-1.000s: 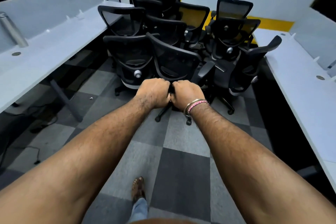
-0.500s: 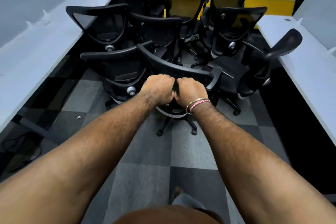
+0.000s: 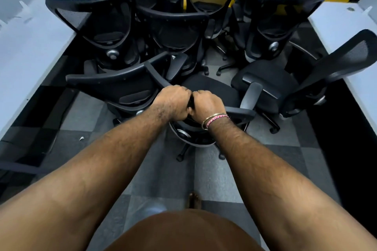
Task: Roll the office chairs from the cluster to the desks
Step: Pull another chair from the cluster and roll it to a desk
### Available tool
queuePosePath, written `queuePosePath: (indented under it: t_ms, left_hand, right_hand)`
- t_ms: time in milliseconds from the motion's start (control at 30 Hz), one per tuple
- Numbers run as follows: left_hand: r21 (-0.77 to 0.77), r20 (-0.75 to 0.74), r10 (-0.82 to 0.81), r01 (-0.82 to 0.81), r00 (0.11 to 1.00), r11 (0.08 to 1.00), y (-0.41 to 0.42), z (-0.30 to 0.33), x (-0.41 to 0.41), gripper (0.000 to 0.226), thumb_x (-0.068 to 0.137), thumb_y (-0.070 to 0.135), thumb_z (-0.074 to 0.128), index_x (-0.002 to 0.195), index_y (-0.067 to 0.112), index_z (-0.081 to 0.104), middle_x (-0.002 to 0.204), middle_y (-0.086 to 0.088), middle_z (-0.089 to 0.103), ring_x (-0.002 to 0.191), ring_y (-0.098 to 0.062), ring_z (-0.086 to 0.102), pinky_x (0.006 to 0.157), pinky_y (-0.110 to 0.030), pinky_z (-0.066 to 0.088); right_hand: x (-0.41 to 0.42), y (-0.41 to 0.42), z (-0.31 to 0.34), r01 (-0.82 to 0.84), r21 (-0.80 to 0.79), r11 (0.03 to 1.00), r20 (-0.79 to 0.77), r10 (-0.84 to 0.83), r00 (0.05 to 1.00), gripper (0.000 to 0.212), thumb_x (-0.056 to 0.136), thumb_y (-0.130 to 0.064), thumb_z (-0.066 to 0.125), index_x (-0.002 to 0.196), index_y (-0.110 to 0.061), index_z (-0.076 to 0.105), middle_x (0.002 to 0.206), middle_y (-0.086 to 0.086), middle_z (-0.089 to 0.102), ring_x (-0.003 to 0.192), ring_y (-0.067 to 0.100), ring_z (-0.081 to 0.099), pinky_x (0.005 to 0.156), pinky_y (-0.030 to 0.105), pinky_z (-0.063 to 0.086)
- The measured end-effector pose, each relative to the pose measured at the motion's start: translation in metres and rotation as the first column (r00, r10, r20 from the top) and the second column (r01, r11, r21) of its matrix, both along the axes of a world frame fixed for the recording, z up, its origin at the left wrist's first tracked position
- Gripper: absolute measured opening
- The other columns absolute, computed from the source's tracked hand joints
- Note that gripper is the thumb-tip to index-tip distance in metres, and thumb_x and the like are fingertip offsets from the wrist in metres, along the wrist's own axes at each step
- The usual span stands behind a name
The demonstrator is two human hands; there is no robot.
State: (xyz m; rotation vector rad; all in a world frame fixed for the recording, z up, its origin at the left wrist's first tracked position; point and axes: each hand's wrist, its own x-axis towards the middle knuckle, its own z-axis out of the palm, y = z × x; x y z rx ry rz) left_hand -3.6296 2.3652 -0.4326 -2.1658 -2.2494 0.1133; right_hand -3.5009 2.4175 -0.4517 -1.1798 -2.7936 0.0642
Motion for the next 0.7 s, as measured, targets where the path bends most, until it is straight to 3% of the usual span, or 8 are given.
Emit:
queuePosePath:
  t_ms: [67,267,433,700]
  left_hand:
    - [-0.034,-0.036,-0.055,0.054,0.998,0.998,0.020,-0.005,-0.016,0.034,0.081,0.049,0.064,0.101,0.022,0.066,0.102,0.003,0.071,0.096,-0.021,0.068,0.093,-0.040,0.056]
    - [-0.195,-0.045,-0.147,0.135,0.988,0.971,0.053,-0.028,-0.047,0.028,0.078,0.047,0.064,0.099,0.028,0.064,0.098,0.007,0.070,0.089,-0.020,0.069,0.076,-0.036,0.055]
    - [-0.334,-0.047,-0.236,0.207,0.971,0.919,0.073,-0.028,-0.060,0.019,0.079,0.043,0.062,0.079,0.025,0.058,0.070,0.008,0.055,0.065,-0.021,0.056,0.062,-0.031,0.044]
    - [-0.308,-0.041,-0.333,0.305,0.942,0.901,0.073,-0.032,-0.065,0.019,0.081,0.038,0.060,0.072,0.023,0.055,0.064,0.008,0.049,0.063,-0.020,0.054,0.063,-0.030,0.046]
  right_hand:
    - [-0.016,0.015,-0.005,0.028,-0.042,0.999,-0.001,-0.028,1.000,0.032,0.083,-0.040,0.064,0.106,-0.017,0.062,0.105,0.002,0.067,0.100,0.024,0.063,0.077,0.034,0.050]
    - [-0.044,0.039,-0.026,0.064,-0.143,0.988,0.094,-0.051,0.994,0.037,0.078,-0.048,0.062,0.100,-0.019,0.065,0.099,0.002,0.068,0.092,0.026,0.065,0.069,0.033,0.048]
    - [-0.053,0.046,-0.032,0.074,-0.148,0.986,0.208,-0.042,0.977,0.032,0.084,-0.048,0.055,0.095,-0.020,0.066,0.092,0.003,0.070,0.082,0.028,0.067,0.060,0.031,0.045]
    - [-0.060,0.031,-0.031,0.218,-0.114,0.969,0.247,-0.185,0.951,0.025,0.084,-0.044,0.053,0.090,-0.024,0.066,0.088,0.003,0.071,0.078,0.030,0.069,0.059,0.031,0.045]
